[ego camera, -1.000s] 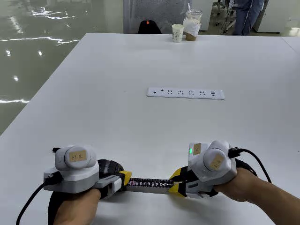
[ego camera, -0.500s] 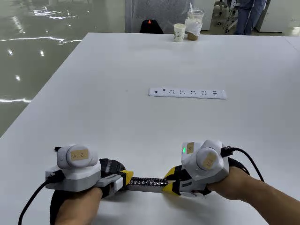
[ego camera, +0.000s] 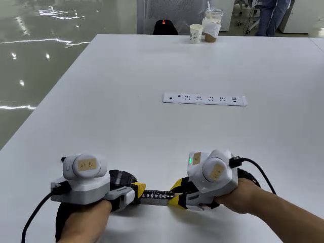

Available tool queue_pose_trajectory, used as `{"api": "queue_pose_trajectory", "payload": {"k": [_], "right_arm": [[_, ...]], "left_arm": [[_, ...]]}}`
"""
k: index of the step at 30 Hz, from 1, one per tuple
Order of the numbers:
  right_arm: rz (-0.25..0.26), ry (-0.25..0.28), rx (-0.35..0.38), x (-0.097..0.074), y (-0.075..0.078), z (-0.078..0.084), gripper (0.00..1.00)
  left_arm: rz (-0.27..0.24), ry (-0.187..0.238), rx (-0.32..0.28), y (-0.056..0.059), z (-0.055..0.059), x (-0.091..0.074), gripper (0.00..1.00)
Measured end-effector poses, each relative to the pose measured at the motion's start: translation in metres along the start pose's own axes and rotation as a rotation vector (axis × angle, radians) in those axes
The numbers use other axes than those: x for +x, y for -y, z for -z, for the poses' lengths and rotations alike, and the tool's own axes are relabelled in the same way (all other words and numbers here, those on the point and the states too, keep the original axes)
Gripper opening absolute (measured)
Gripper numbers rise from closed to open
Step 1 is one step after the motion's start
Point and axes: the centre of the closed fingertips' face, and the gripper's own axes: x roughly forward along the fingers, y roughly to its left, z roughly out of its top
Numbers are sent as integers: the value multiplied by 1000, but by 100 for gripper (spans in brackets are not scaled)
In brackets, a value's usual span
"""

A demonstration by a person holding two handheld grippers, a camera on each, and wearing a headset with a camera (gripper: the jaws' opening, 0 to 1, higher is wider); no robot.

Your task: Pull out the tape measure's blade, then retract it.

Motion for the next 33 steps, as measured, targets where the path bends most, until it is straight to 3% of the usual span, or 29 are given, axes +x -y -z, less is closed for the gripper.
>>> {"api": "queue_pose_trajectory", "payload": {"k": [33], "right_arm": [[-29,39,-47,37,-6,-38,11]], "left_arm": [[6,-5,-10,0,0,-1,59]]}}
